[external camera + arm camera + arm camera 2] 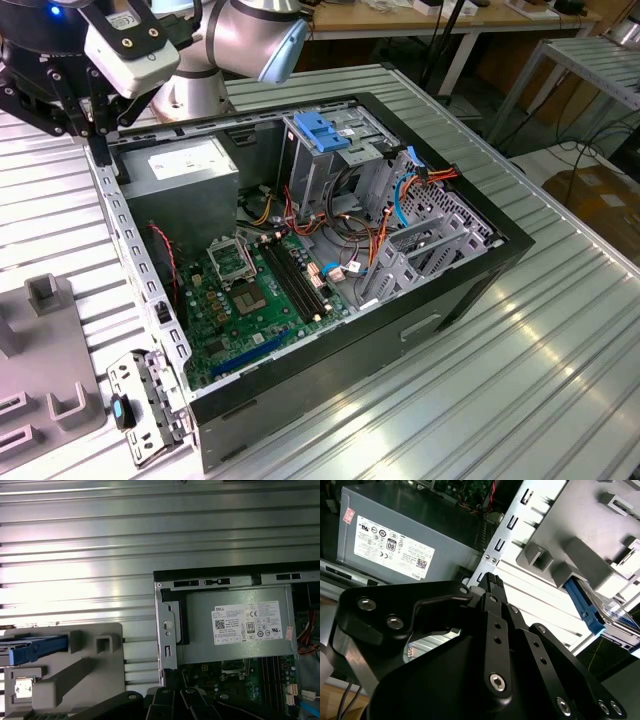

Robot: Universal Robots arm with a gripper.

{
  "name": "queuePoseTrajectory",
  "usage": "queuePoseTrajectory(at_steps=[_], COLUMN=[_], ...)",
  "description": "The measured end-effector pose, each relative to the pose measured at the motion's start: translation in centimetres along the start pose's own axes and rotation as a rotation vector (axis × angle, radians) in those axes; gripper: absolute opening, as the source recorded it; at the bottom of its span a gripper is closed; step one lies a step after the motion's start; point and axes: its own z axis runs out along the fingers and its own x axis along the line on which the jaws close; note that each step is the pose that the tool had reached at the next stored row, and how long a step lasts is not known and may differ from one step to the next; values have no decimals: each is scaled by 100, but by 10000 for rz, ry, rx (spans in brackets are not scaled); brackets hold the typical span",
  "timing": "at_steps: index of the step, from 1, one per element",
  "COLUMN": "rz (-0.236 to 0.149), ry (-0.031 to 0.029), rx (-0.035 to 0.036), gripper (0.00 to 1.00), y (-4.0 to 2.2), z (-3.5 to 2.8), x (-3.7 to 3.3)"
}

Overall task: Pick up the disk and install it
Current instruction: 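Reach for the disk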

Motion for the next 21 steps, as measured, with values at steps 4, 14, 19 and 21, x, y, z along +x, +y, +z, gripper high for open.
queuePoseTrajectory(at_steps=[4, 14, 19, 21], rz=[0, 0, 0, 0], ry=[0, 0, 0, 0], rx=[0, 0, 0, -1], gripper=[11, 11, 11, 11], y=[-2, -5, -7, -7], z=[0, -2, -2, -2], x=[23, 64, 87, 94])
